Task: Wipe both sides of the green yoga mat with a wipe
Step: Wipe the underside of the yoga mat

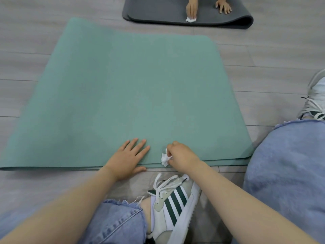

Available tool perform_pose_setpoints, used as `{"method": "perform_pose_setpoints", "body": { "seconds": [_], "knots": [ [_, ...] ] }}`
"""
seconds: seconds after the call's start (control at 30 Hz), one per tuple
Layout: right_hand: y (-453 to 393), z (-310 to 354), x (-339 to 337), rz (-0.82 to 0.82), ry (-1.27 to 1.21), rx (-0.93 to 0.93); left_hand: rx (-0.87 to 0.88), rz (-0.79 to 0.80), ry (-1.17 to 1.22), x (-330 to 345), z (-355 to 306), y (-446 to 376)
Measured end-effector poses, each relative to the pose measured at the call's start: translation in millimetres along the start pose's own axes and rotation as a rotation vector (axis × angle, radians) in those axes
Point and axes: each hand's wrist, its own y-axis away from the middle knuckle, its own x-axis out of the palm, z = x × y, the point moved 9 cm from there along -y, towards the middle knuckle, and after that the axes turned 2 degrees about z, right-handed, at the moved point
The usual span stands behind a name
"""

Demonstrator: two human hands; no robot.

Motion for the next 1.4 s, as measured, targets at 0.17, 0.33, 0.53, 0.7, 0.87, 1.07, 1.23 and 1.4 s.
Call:
{"method": "perform_pose_setpoints", "body": {
  "seconds": [0.17,0.33,0.53,0.7,0.87,1.07,1.23,1.4],
  "knots": [
    [-0.3,-1.0,-6.6,-0.056,-0.064,-0.007,0.094,-0.13,-0.128,-13.0,-12.3,-2.5],
    [7.6,-20.5,-41.2,-0.312,-0.256,0.071,0.149,-0.214,-0.095,-16.2,-5.6,12.2],
    [20.7,-83.2,-60.6,-0.472,-0.434,0.264,0.134,-0.239,-0.081,-11.6,35.6,42.6],
    [19.7,-107.5,-53.7,-0.504,-0.452,0.345,0.096,-0.115,-0.023,6.2,77.4,72.6],
    [21.6,-135.1,-59.8,-0.629,-0.5,0.482,0.082,-0.132,0.042,-9.2,75.7,72.9],
    [26.2,-185.0,-94.2,-0.787,-0.487,0.656,-0.145,-0.278,0.295,-20.4,77.9,13.3],
    [12.4,-217.8,-82.6,-0.755,-0.551,0.884,-0.204,-0.268,0.402,-9.8,60.2,-27.0],
    [-73.1,-147.7,-81.3,-0.743,-0.533,0.705,-0.272,-0.288,0.379,-6.0,60.8,-29.6]
  ]
}}
